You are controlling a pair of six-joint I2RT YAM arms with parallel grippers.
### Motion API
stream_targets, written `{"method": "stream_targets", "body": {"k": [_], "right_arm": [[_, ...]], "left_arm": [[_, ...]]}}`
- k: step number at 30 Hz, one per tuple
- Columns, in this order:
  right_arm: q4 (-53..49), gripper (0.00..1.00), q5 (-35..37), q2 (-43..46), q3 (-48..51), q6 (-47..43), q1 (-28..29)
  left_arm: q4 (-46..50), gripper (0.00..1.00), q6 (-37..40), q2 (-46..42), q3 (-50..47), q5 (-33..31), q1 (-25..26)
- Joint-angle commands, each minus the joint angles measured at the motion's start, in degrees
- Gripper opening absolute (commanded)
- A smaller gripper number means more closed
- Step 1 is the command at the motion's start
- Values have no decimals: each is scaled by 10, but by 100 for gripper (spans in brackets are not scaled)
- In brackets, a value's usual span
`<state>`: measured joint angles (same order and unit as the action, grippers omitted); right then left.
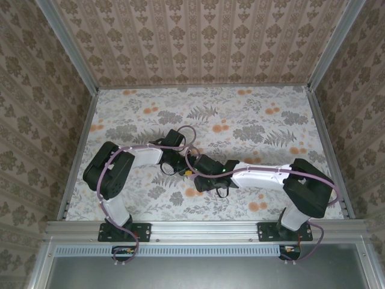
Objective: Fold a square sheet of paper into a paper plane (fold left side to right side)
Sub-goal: Fourth fold the wing at the center of the table.
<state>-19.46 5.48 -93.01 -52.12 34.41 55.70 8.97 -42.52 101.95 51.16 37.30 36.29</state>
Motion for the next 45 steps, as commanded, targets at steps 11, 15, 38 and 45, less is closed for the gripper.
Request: {"method": "stream_targets", "body": {"k": [11,15,38,45], "right_arm": [[-36,43,39,-51,-38,-9,8],[-43,38,33,-70,-49,-13,8],[86,1,-105,8,59,5,-52],[162,1,-173,37,107,26,-82]], "left_arm": [[22,44,-5,13,2,-30,-2],[23,45,-5,10,2,-31,-2],[34,46,5,-27,-14,-40,-14],[29,42,5,-20,-16,-36,-14]]}}
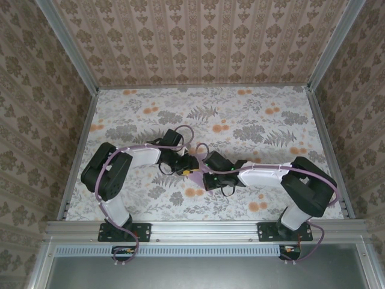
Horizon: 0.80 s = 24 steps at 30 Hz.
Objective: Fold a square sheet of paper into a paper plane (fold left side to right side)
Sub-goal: Fourth fold the wing at the center of the table.
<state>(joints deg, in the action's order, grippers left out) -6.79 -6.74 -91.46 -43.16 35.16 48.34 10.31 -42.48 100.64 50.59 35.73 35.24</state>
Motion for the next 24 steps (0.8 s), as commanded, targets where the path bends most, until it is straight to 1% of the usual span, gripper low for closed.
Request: {"method": "stream_targets", "body": {"k": [1,9,13,18,24], "right_arm": [[42,1,-55,22,22,21,-11],[56,0,-77,19,36,28,-28],[57,0,-80,15,40,31,-33],[44,0,-78,5,33,23,-33],[67,0,-89,7,39,34,-36]], "left_arm": [[14,42,4,-5,-10,-20,-4],[8,45,2,5,-7,-18,-3],[-5,50,-2,3,-10,-12,-3],[-40,54,-13,-18,-22,-4,-4],[-51,54,-14,-48,-39,-12,-5]]}}
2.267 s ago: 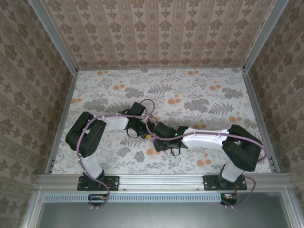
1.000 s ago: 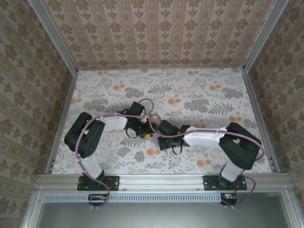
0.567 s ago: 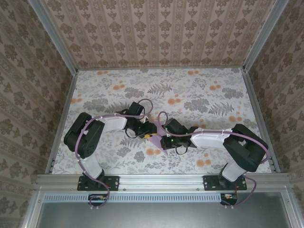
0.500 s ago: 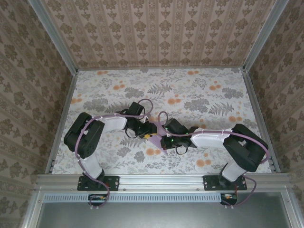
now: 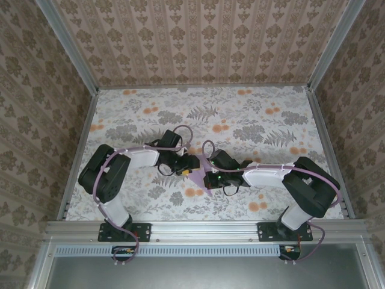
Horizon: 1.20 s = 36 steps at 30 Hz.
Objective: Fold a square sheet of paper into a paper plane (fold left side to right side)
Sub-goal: Fourth fold the wing at the center of the table.
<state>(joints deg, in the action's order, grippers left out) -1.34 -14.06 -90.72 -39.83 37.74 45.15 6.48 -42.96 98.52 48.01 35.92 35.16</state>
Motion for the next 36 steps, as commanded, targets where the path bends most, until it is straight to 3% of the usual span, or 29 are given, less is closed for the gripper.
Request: {"method": "stream_targets", "body": {"k": [1,6,14,31,36], "right_arm": [[14,0,-17,-1,7,9,-4],[38,0,-28,3,21,20,-12],[66,0,-44,7,38,34,-22],[99,0,-68,-1,51,51,-33],[93,4,-69,-4,48,49,-34]], "left_arm": [[-22,56,-12,-33,-19,-15,-4],[-41,59,-16,-53,-36,-16,-5],[-62,38,-28,-33,-44,-5,-5],[-51,46,-22,13,-24,-6,0],[-39,49,-22,21,-19,-11,1]]}}
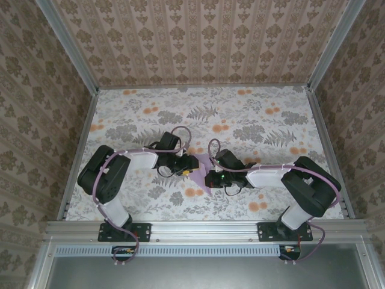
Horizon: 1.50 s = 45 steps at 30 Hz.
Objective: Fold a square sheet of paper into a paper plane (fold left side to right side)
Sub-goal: Fourth fold the wing at the center of the table.
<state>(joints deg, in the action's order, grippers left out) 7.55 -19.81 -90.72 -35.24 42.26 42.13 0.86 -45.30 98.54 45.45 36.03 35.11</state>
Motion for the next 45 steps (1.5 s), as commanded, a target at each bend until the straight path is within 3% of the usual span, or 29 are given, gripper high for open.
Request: {"method": "stream_targets", "body": {"k": [1,11,21,28,37,45], "right_arm": [[4,5,-12,-4,2,3,-4],[-2,16,-12,11,-5,2,-5],[-11,36,-26,77,-4,-2,-33],[-43,38,-33,55,-30,-28,-52],[-80,44,-5,5,-62,-48,-16],[-88,41,11,-36,-88,-51,4]], "left_arm": [[19,49,2,23,8,-13,1],[50,49,12,27,16,-23,1],[54,49,11,28,17,-25,1],[52,50,10,26,15,-23,1],[53,50,11,26,17,-23,1],[58,50,13,24,18,-23,1]]}}
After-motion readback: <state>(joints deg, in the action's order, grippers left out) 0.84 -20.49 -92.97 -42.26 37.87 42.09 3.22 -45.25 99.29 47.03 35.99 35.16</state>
